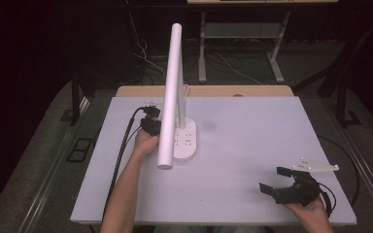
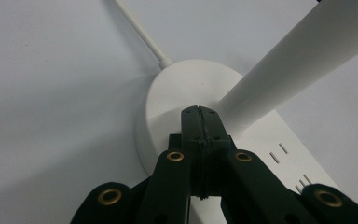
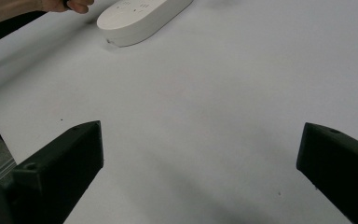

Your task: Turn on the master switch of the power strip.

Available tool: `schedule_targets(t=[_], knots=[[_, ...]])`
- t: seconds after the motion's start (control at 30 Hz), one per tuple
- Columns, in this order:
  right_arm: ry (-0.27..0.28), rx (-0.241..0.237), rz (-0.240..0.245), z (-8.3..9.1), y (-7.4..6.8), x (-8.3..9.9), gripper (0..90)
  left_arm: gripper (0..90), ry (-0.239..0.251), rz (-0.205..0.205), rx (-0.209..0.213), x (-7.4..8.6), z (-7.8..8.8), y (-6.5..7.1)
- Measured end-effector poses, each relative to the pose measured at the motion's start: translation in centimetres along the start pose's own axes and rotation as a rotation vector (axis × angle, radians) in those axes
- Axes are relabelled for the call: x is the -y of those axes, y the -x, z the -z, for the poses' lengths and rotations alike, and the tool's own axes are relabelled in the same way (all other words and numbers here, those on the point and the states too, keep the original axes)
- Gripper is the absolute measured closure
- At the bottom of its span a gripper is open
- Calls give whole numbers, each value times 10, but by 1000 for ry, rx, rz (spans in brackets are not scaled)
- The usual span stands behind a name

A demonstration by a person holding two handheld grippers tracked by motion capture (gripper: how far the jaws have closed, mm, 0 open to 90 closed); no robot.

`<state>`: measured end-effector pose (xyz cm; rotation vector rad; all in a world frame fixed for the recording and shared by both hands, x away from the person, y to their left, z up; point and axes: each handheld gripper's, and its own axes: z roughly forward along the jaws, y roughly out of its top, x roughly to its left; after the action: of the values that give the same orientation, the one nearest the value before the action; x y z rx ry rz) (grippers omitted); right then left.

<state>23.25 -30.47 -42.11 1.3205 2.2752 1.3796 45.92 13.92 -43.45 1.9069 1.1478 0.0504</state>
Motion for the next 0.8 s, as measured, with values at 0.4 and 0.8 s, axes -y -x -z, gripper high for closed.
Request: schedule_targets(t=[0.4,0.8], knots=[[-2,1,6,-2,-1,0,0,900,0,-7,3,-1,1,1],[-1,0,7,-2,1,0,0,899,-14,-113,-2,-2,7,5]])
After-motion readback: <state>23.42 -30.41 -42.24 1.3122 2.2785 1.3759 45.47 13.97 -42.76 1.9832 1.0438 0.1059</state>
